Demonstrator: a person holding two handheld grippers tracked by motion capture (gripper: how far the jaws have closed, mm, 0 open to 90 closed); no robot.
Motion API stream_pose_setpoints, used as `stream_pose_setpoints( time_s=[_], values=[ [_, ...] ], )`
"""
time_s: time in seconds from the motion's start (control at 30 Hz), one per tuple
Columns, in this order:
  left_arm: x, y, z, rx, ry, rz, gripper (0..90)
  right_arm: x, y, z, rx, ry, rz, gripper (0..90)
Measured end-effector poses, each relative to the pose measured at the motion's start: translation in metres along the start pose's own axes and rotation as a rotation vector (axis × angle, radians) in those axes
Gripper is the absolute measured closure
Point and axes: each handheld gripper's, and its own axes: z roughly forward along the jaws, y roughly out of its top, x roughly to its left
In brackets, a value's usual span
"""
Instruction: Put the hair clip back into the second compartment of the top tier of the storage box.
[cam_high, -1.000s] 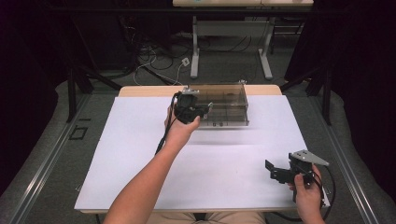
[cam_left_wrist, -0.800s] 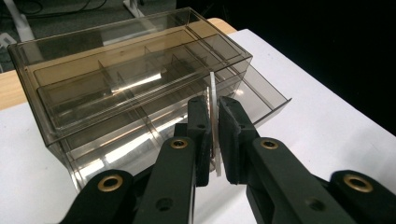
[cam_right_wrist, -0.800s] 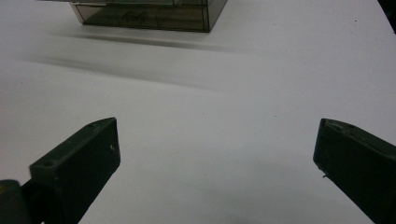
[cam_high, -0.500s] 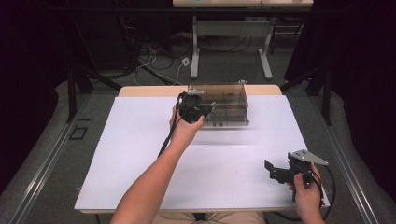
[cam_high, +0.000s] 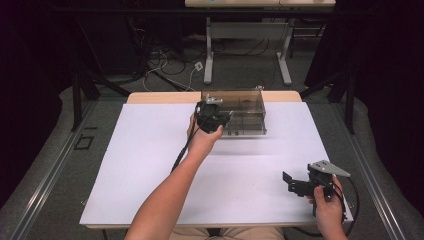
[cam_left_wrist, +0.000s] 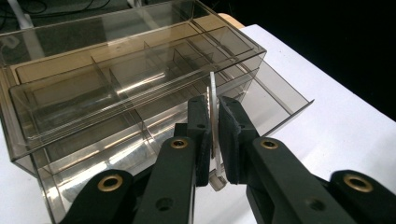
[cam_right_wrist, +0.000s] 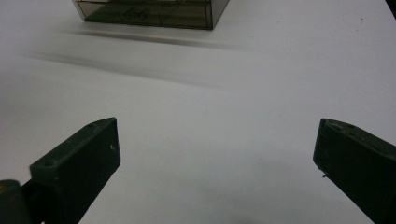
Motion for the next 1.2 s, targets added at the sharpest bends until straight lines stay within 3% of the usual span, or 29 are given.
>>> stream_pose_setpoints(
  time_s=[0.47,1.2],
  values=[
    [-0.001,-0.005,0.014,-0.004,0.028,0.052,83.7,-0.001,0.000,0.001,0.010,-0.003,-0.011,0.4],
    [-0.003,-0.010,0.023,-0.001,0.027,0.021,83.0,0.000,0.000,0.001,0.011,0.003,-0.007,0.4]
  ],
)
